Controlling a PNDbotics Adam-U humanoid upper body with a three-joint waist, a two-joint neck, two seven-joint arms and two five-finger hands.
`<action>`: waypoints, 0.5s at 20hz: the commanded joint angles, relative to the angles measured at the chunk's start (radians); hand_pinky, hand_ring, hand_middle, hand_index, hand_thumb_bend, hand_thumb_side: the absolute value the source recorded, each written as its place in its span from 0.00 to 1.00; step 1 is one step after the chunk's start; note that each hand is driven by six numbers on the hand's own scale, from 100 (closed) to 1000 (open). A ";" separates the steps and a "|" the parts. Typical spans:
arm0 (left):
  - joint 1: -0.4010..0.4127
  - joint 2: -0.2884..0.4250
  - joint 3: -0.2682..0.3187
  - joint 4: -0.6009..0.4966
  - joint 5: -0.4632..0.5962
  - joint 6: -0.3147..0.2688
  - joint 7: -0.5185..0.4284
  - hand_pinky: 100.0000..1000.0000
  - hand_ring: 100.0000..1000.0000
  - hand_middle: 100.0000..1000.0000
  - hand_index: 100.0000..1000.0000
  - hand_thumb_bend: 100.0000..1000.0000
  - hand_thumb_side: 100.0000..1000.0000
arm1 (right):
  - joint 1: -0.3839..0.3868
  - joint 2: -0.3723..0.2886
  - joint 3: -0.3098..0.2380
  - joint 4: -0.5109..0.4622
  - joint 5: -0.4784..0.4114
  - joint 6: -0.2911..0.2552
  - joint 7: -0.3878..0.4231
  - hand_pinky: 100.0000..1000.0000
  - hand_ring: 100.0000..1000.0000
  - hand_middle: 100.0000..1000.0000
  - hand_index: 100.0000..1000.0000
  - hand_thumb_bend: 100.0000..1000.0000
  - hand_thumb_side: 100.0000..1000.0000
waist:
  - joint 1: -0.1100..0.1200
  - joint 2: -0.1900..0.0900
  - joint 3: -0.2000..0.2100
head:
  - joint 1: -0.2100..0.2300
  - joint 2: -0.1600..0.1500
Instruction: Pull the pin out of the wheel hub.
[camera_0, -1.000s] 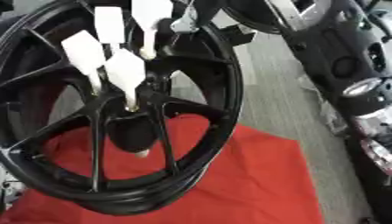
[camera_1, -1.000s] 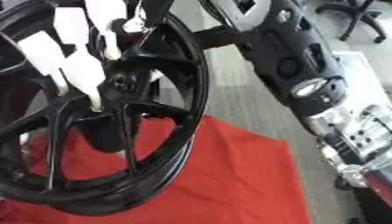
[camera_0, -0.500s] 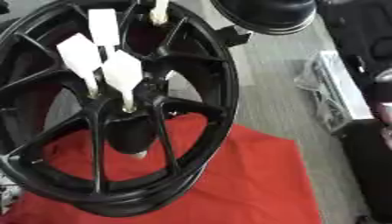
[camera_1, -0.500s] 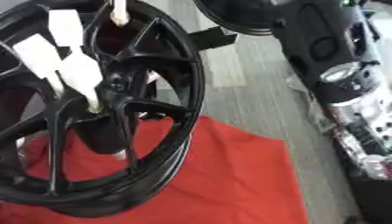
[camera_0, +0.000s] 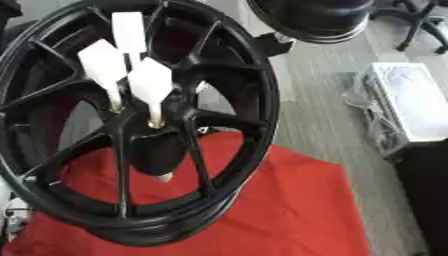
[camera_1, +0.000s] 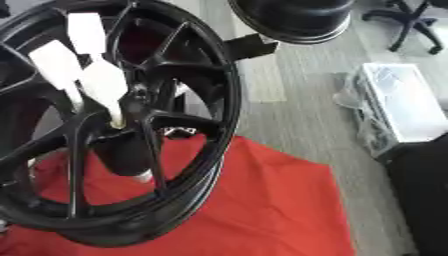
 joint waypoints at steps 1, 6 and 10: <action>-0.001 0.029 0.023 -0.025 -0.005 -0.004 0.015 0.87 0.83 0.91 0.94 0.84 0.57 | 0.038 -0.116 -0.085 -0.013 -0.009 0.025 -0.052 0.71 0.50 0.22 0.35 0.21 0.00 | 0.010 -0.011 -0.005 | 0.040 0.005; -0.003 0.022 0.028 -0.028 -0.004 -0.006 0.022 0.87 0.83 0.91 0.94 0.84 0.57 | 0.165 -0.197 -0.150 0.035 -0.057 0.036 -0.130 0.71 0.50 0.23 0.36 0.20 0.00 | 0.021 -0.006 -0.012 | 0.080 0.005; -0.003 0.021 0.032 -0.030 -0.005 -0.007 0.027 0.87 0.83 0.91 0.94 0.84 0.57 | 0.265 -0.165 -0.177 0.021 -0.021 0.034 -0.177 0.74 0.57 0.38 0.50 0.28 0.00 | 0.024 -0.004 -0.015 | 0.097 0.005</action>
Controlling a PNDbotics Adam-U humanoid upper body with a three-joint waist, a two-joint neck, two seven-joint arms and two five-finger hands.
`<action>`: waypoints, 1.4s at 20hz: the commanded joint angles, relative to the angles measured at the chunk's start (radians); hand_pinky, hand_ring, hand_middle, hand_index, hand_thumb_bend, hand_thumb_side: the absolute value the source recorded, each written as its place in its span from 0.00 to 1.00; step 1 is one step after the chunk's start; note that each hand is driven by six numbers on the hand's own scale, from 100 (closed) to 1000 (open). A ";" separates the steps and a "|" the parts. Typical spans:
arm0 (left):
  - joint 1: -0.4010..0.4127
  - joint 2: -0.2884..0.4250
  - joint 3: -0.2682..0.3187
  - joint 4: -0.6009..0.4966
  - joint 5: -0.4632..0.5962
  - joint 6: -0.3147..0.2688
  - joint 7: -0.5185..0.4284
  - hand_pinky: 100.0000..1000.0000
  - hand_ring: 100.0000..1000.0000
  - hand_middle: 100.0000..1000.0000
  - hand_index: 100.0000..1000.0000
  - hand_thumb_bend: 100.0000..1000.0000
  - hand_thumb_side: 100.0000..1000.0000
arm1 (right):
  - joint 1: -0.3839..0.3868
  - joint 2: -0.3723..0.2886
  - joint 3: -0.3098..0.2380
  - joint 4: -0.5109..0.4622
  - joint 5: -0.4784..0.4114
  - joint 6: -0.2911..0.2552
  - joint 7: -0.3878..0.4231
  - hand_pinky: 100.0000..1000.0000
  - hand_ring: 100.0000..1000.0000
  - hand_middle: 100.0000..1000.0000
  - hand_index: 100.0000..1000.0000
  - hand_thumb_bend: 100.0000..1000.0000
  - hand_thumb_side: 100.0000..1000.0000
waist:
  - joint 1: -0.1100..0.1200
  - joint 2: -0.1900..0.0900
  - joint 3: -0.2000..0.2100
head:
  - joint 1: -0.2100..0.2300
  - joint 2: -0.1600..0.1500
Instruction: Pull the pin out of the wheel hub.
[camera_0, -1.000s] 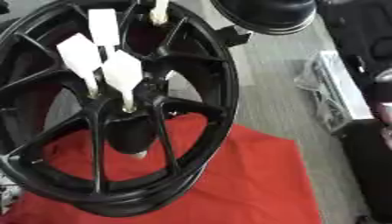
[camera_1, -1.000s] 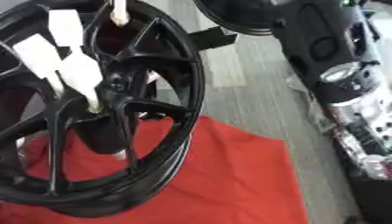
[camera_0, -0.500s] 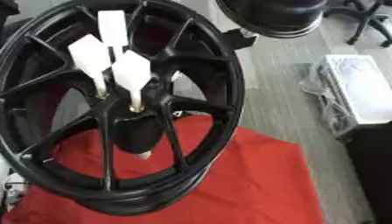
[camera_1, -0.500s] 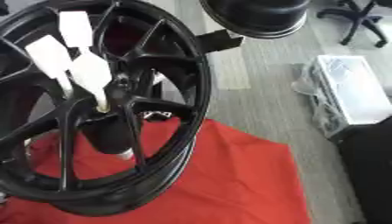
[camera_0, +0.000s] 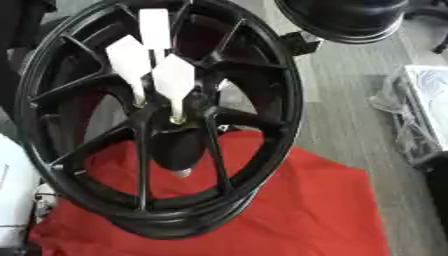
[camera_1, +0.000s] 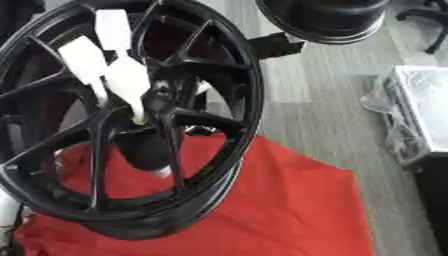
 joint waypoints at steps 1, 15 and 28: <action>-0.005 0.021 0.018 -0.024 -0.005 -0.002 0.007 0.87 0.83 0.91 0.94 0.84 0.57 | 0.042 -0.010 -0.041 -0.016 0.033 0.003 -0.027 0.78 0.65 0.52 0.64 0.38 0.00 | 0.003 -0.012 -0.002 | 0.012 0.005; -0.015 0.023 -0.001 -0.024 0.000 0.003 -0.009 0.87 0.83 0.91 0.94 0.85 0.57 | 0.436 0.106 -0.201 -0.237 0.134 0.018 -0.200 0.87 0.85 0.88 0.90 0.28 0.62 | -0.001 -0.025 0.038 | -0.050 0.005; -0.029 0.007 -0.011 -0.023 0.005 0.003 -0.015 0.86 0.83 0.91 0.94 0.85 0.57 | 0.328 0.271 -0.260 -0.236 -0.054 0.102 -0.415 0.85 0.67 0.68 0.70 0.07 0.23 | 0.018 -0.040 0.048 | -0.063 0.005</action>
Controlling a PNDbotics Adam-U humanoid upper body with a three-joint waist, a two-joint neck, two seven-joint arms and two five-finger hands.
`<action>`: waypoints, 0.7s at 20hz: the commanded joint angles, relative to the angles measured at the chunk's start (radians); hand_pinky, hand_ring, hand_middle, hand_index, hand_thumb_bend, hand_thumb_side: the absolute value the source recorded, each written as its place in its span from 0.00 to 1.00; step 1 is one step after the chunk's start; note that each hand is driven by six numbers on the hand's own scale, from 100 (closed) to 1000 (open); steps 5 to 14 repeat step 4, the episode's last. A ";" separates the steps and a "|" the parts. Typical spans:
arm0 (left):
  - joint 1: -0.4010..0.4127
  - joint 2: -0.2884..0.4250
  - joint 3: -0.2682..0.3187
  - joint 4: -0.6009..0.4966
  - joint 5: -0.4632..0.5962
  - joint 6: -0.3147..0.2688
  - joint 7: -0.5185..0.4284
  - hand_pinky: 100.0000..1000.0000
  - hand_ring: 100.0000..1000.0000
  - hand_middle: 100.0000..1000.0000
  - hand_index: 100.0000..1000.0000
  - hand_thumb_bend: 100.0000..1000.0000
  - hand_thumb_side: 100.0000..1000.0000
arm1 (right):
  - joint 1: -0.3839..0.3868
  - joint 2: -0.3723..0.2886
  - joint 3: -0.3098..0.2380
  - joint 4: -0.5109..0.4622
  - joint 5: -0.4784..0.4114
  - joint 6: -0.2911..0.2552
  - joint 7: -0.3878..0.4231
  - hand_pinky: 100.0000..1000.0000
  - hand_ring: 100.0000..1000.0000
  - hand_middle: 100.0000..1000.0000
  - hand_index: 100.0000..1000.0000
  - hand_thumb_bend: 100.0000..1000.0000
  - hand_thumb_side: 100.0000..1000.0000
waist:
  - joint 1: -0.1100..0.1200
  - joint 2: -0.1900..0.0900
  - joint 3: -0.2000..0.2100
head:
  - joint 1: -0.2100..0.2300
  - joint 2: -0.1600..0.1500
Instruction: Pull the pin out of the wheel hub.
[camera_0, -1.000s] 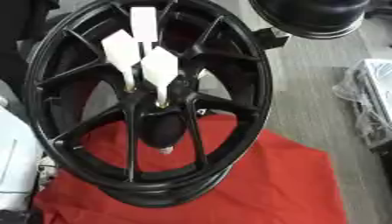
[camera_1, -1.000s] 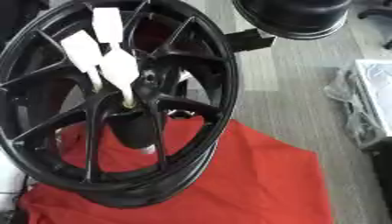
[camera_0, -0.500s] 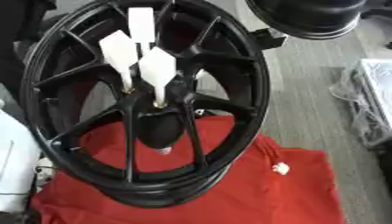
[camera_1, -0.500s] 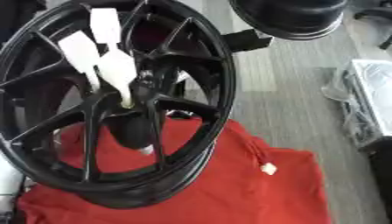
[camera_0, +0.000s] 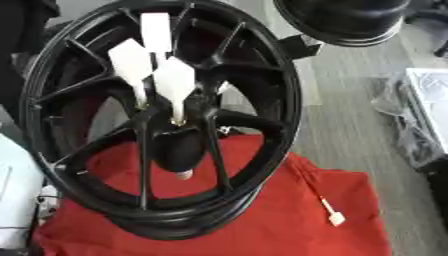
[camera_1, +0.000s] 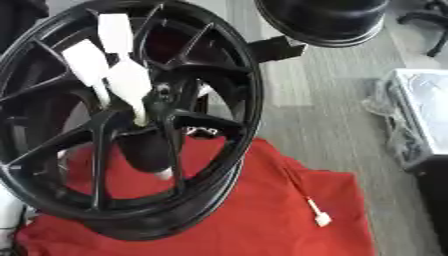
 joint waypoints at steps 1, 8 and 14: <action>-0.016 0.008 0.001 -0.022 0.005 -0.002 -0.004 0.86 0.83 0.91 0.94 0.85 0.57 | -0.037 0.037 -0.011 0.023 -0.055 -0.021 -0.055 0.85 0.66 0.68 0.69 0.10 0.21 | 0.007 -0.023 0.005 | -0.001 0.005; -0.024 0.000 -0.002 -0.023 0.007 -0.003 -0.005 0.86 0.83 0.91 0.94 0.85 0.57 | -0.054 0.100 0.013 0.051 -0.108 -0.072 -0.108 0.85 0.66 0.67 0.69 0.19 0.15 | 0.010 -0.023 0.011 | 0.000 0.005; -0.024 0.000 -0.002 -0.023 0.007 -0.003 -0.005 0.86 0.83 0.91 0.94 0.85 0.57 | -0.054 0.100 0.013 0.051 -0.108 -0.072 -0.108 0.85 0.66 0.67 0.69 0.19 0.15 | 0.010 -0.023 0.011 | 0.000 0.005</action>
